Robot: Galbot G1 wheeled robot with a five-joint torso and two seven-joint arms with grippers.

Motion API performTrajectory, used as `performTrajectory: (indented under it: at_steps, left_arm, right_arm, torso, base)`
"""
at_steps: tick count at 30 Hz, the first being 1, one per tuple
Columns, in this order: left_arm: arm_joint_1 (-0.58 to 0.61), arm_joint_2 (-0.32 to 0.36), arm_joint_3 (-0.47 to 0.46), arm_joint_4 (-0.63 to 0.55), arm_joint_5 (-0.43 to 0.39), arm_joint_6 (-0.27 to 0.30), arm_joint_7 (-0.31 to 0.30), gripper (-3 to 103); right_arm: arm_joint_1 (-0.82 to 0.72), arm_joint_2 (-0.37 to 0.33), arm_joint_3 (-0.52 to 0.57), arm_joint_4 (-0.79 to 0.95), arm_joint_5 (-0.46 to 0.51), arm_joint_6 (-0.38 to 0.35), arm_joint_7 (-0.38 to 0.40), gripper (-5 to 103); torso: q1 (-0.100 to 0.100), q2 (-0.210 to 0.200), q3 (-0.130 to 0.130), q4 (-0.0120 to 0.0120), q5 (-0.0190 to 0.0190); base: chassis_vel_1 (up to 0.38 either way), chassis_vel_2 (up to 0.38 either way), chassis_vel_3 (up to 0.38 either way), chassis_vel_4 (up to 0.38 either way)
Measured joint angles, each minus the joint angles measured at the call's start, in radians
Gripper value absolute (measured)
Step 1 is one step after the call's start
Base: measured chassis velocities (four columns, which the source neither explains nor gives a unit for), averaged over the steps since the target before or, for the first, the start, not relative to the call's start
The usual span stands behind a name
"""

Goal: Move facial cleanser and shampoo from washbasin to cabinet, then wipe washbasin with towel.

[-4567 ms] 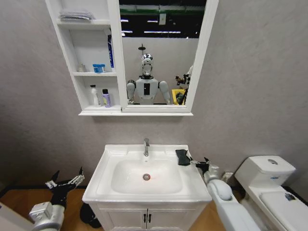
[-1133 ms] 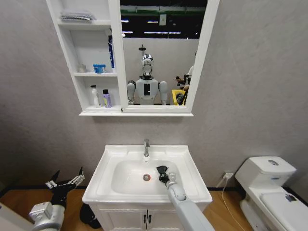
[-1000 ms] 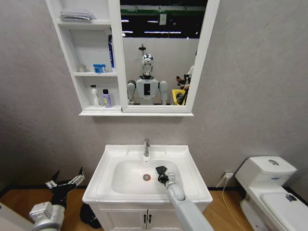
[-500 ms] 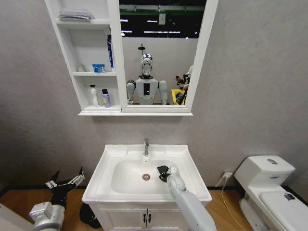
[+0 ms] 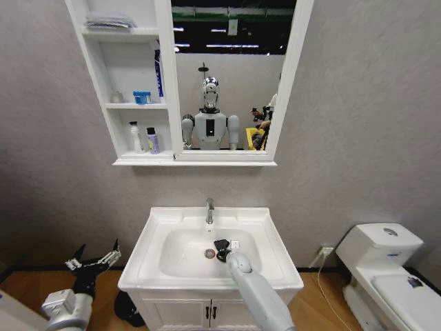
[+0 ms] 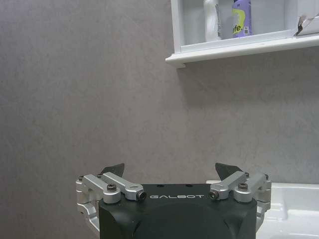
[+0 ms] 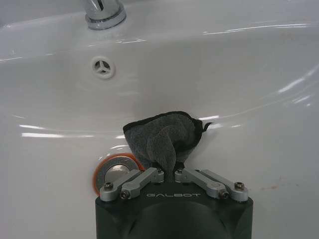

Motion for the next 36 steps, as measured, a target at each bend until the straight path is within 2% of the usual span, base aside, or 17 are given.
performTrajectory:
  at_steps: [10, 14, 18, 23, 25, 28, 33, 36]
  left_arm:
    - [0.000, 0.000, 0.000, 0.000, 0.000, 0.000, 0.000, 100]
    - [0.000, 0.000, 0.000, 0.000, 0.000, 0.000, 0.000, 100]
    - [0.000, 0.000, 0.000, 0.000, 0.000, 0.000, 0.000, 100]
    - [0.000, 0.000, 0.000, 0.000, 0.000, 0.000, 0.000, 100]
    - [0.000, 0.000, 0.000, 0.000, 0.000, 0.000, 0.000, 100]
    - [0.000, 0.000, 0.000, 0.000, 0.000, 0.000, 0.000, 100]
    - [0.000, 0.000, 0.000, 0.000, 0.000, 0.000, 0.000, 100]
    - [0.000, 0.000, 0.000, 0.000, 0.000, 0.000, 0.000, 100]
  right_arm:
    - [0.030, 0.096, -0.015, -0.084, -0.004, 0.031, -0.036, 4]
    - [0.039, 0.113, -0.012, -0.098, -0.002, 0.041, -0.037, 4]
    - [0.040, 0.103, 0.001, -0.098, -0.002, 0.039, -0.029, 4]
    - [0.024, 0.043, 0.020, -0.063, 0.000, 0.029, -0.016, 4]
    - [0.015, -0.002, 0.030, -0.036, 0.007, 0.016, -0.011, 4]
    - [0.012, -0.026, 0.033, -0.029, 0.007, 0.013, -0.021, 4]
    - [0.011, -0.024, 0.029, -0.029, 0.003, 0.012, -0.022, 4]
    - [0.013, 0.011, 0.018, -0.046, -0.010, 0.013, -0.024, 4]
  torso:
    - [0.000, 0.000, 0.000, 0.0002, 0.0001]
    - [0.000, 0.000, 0.000, 0.0005, 0.0001]
    - [0.000, 0.000, 0.000, 0.0006, 0.0004]
    - [0.000, 0.000, 0.000, 0.0003, 0.0005]
    - [0.000, 0.000, 0.000, 0.0002, 0.0003]
    - [0.000, 0.000, 0.000, 0.0002, 0.0003]
    - [0.000, 0.000, 0.000, 0.0000, 0.0000]
    - [0.000, 0.000, 0.000, -0.0002, 0.0000]
  base:
    - [0.000, 0.000, 0.000, 0.000]
    - [0.000, 0.000, 0.000, 0.000]
    - [0.000, 0.000, 0.000, 0.000]
    - [0.000, 0.000, 0.000, 0.000]
    - [0.000, 0.000, 0.000, 0.000]
    - [0.000, 0.000, 0.000, 0.000]
    - [0.000, 0.000, 0.000, 0.000]
    - [0.000, 0.000, 0.000, 0.000]
